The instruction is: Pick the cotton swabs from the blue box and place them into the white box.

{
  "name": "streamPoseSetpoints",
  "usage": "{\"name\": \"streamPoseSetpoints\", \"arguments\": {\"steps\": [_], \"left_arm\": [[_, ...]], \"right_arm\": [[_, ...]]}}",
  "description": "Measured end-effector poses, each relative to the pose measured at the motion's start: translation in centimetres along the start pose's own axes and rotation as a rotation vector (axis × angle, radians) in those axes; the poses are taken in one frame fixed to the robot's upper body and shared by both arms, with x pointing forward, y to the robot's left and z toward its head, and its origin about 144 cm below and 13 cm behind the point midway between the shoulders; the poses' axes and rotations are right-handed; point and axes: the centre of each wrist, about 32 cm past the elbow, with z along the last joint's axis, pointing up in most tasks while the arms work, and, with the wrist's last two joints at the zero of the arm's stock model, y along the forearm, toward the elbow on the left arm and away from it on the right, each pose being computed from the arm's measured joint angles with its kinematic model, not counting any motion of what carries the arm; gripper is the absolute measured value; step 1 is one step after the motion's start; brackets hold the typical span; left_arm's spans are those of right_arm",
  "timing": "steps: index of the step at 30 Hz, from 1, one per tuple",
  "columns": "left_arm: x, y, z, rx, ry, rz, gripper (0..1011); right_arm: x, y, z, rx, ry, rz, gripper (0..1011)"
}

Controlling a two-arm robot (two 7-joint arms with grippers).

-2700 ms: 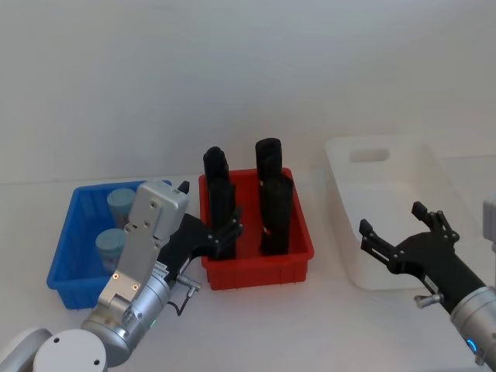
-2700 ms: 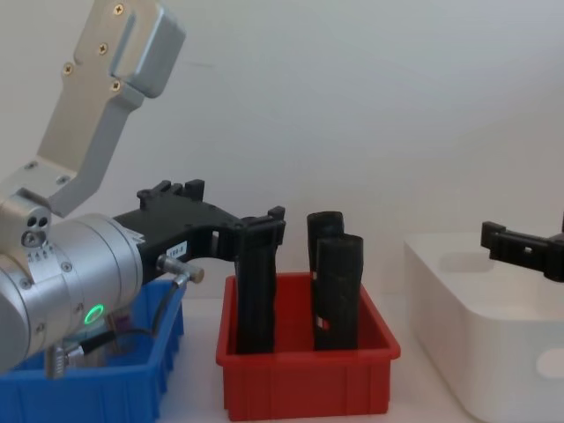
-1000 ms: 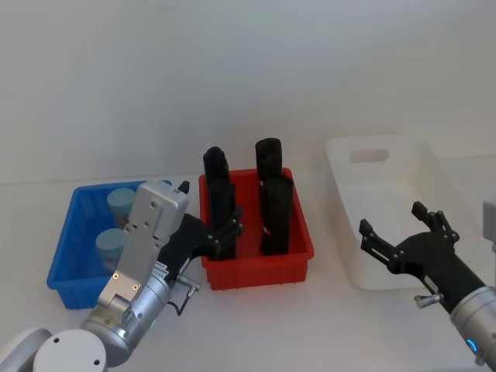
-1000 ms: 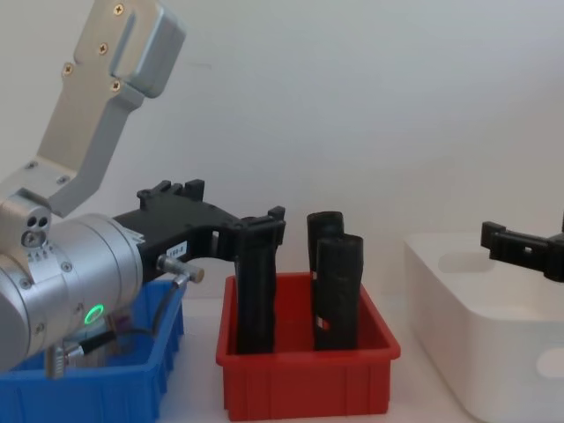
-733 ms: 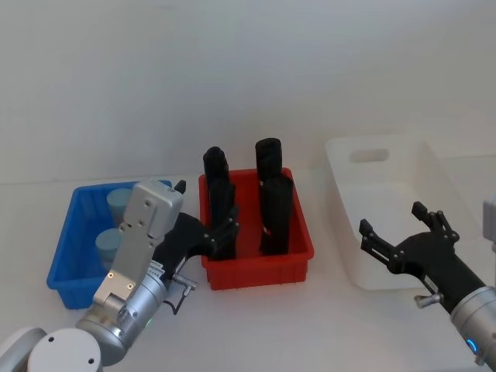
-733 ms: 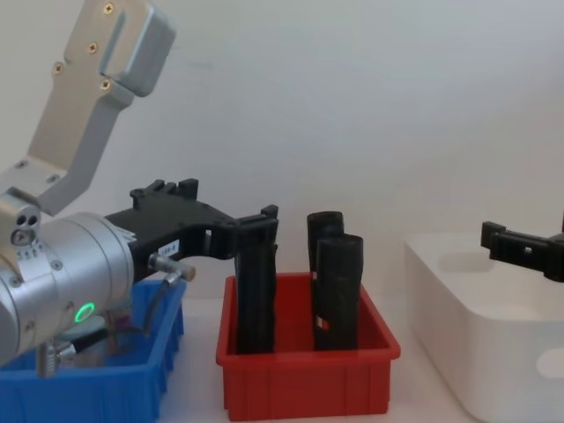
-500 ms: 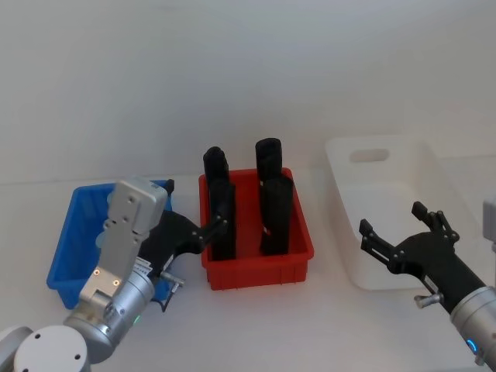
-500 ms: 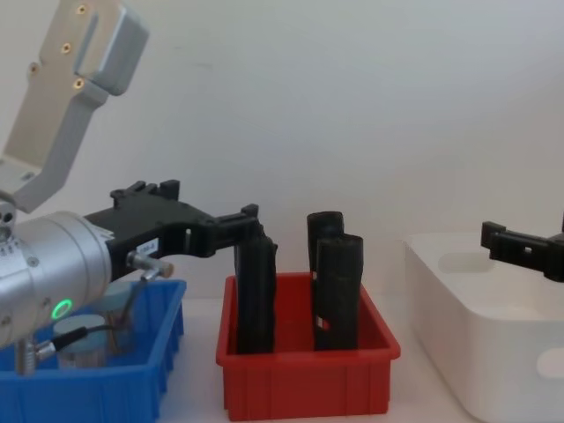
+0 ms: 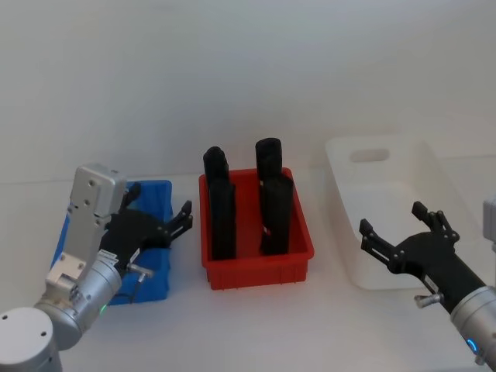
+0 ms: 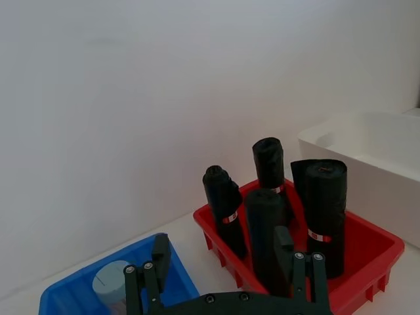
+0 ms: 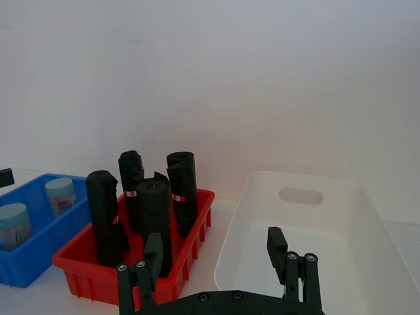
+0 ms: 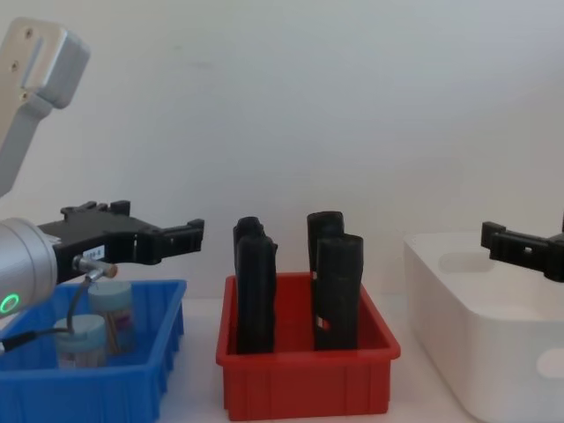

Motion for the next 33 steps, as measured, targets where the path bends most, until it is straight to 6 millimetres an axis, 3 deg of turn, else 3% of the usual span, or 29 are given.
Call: {"name": "streamPoseSetpoints", "arguments": {"steps": [18,33], "left_arm": [[4.3,-1.9,-1.6,0.131,0.07,0.044,1004],[6.7,-2.9,-3.5,0.222,0.123,0.096,1004]], "right_arm": [[0.0,0.0,0.0,0.0,0.0,0.0,1002],[0.0,0.0,0.0,0.0,0.0,0.0,1002]]}}
